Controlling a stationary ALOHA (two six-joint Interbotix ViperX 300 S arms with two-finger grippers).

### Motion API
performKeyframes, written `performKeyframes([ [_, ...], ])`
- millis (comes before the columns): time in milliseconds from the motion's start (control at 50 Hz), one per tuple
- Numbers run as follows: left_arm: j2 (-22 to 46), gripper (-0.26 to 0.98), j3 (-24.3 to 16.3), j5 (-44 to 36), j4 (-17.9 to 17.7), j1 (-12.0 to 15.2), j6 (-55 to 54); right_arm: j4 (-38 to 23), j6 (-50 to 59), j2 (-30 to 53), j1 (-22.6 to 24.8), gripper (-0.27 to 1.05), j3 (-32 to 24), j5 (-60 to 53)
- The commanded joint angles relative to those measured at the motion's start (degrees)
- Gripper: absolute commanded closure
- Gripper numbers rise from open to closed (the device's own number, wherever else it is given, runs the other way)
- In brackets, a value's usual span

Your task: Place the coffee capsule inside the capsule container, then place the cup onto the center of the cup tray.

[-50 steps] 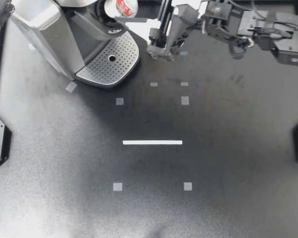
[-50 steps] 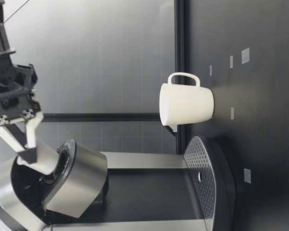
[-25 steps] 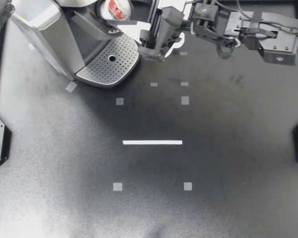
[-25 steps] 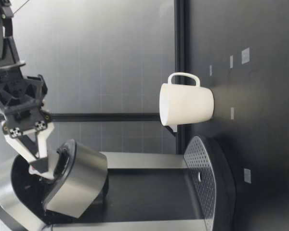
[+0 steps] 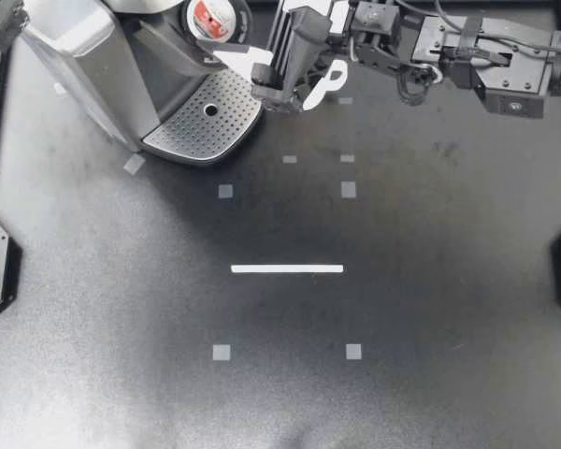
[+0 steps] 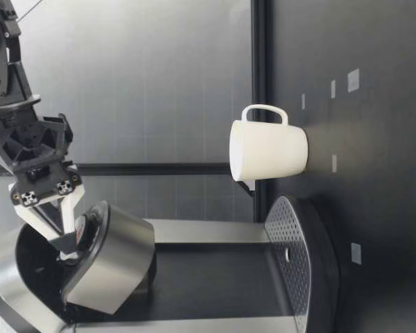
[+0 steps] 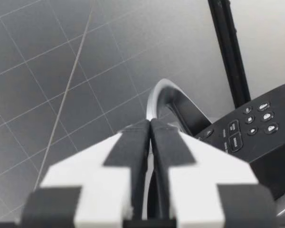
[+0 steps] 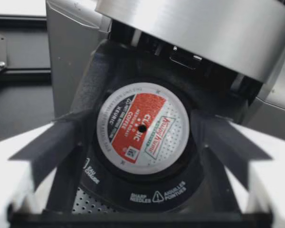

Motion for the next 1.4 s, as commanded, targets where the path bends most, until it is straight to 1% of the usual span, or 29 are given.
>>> performKeyframes([
  [0, -0.1, 0.58, -0.6, -0.1, 0.4, 0.2, -0.1, 0.0, 0.2, -1.4, -0.5, -0.02, -1.5, -0.2],
  [140, -0.1, 0.58, -0.6, 0.2, 0.4, 0.2, -0.3, 0.1, 0.2, -2.6, -0.5, -0.02, -0.8, -0.2],
  [240, -0.1, 0.58, -0.6, 1.5, 0.5, 0.2, -0.7, 0.2, 0.4, -5.1, -0.5, -0.02, 1.1, -0.7],
  [460, -0.2, 0.58, 0.4, 4.5, 2.0, 0.2, -4.0, 1.1, 0.9, -13.6, 0.4, -0.02, 9.0, -4.0],
  [540, -0.2, 0.58, 1.1, 6.0, 3.5, 0.2, -6.3, 1.5, 0.9, -16.7, 1.8, -0.02, 12.0, -5.9],
  [700, -0.2, 0.58, 2.1, 6.9, 4.8, 0.5, -9.8, 1.6, 1.0, -22.9, 5.3, 0.02, 17.3, -8.3],
  [800, -0.1, 0.58, 2.6, 6.5, 4.9, 2.4, -11.2, 2.2, 1.0, -25.8, 7.1, 0.07, 20.1, -10.2],
  [840, 0.0, 0.58, 3.0, 5.9, 4.9, 3.6, -12.1, 2.5, 1.0, -26.9, 7.7, 0.11, 21.4, -11.2],
  [940, 0.4, 0.58, 3.8, 3.1, 4.9, 5.5, -14.2, 2.8, 1.1, -29.2, 8.4, 0.18, 24.4, -14.7],
  [1080, 1.1, 0.58, 4.7, -0.7, 4.9, 8.0, -17.0, 2.8, 2.3, -31.0, 8.4, 0.21, 27.2, -18.2],
  [1280, 2.4, 0.58, 4.6, -3.6, 4.9, 8.1, -19.3, 2.8, 3.5, -32.0, 8.5, 0.21, 28.5, -19.2],
  [1380, 2.7, 0.58, 4.4, -6.3, 4.9, 8.1, -20.1, 2.8, 3.6, -32.1, 8.5, 0.21, 28.6, -19.2],
])
